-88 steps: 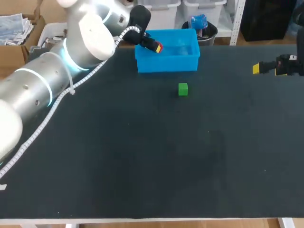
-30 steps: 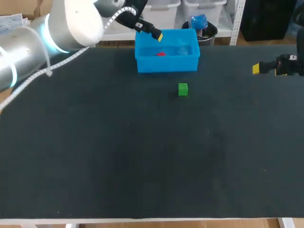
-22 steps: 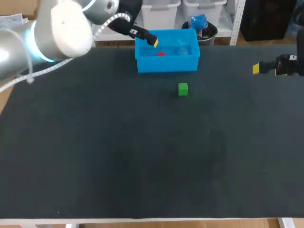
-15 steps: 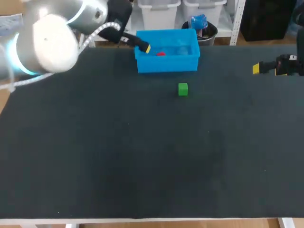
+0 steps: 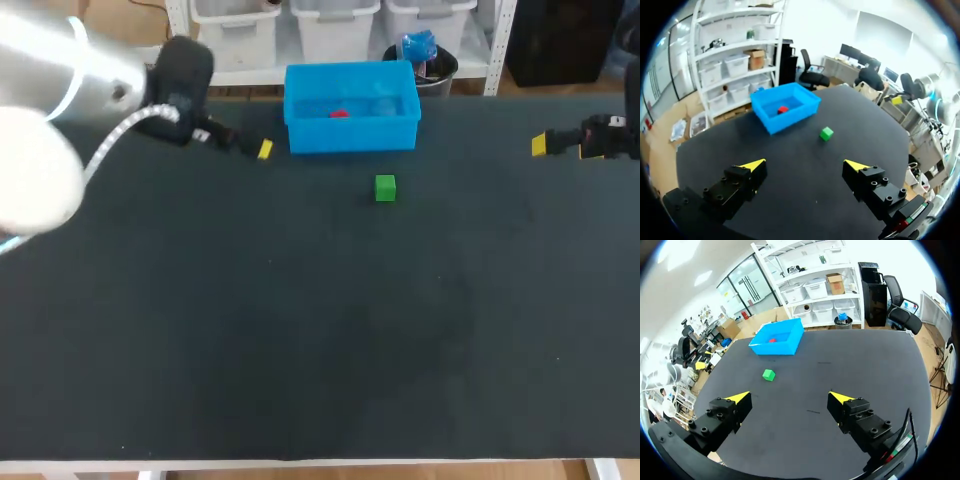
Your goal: Use the left arm to pick the red cube and place it into the blue plastic box first, then use the right arm to grasp the green cube and put it into the same blue plastic box after the first action is fully finished.
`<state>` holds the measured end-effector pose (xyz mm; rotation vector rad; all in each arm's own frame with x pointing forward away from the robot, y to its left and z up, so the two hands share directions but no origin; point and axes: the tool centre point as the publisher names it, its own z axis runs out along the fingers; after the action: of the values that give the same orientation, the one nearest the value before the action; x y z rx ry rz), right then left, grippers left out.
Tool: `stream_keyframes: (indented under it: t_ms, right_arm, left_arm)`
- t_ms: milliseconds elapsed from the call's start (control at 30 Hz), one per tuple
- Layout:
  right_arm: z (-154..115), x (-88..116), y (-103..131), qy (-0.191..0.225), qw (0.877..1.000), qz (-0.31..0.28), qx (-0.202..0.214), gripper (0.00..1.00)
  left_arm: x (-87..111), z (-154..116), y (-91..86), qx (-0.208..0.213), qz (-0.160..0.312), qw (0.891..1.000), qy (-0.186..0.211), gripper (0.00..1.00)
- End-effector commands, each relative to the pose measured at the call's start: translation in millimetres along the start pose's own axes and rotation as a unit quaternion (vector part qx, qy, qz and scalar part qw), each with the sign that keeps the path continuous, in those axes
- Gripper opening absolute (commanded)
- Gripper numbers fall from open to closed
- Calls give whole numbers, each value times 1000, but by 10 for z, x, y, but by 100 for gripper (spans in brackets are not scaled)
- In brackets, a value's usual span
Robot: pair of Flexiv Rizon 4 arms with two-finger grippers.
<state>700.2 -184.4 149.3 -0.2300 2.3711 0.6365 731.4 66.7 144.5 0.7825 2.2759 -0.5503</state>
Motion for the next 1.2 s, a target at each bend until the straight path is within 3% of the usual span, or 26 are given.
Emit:
stream_keyframes:
  t_ms: [33,467,1200]
  right_arm:
    - [2,-1,0,0,1000,0,1,100]
    - [2,-1,0,0,1000,0,1,100]
    - [2,-1,0,0,1000,0,1,100]
  left_arm:
    - [277,-360,-42,8,1,996,-91,100]
    - [513,-459,-74,34,-6,996,-80,100]
    - [506,-463,-91,52,3,996,-71,100]
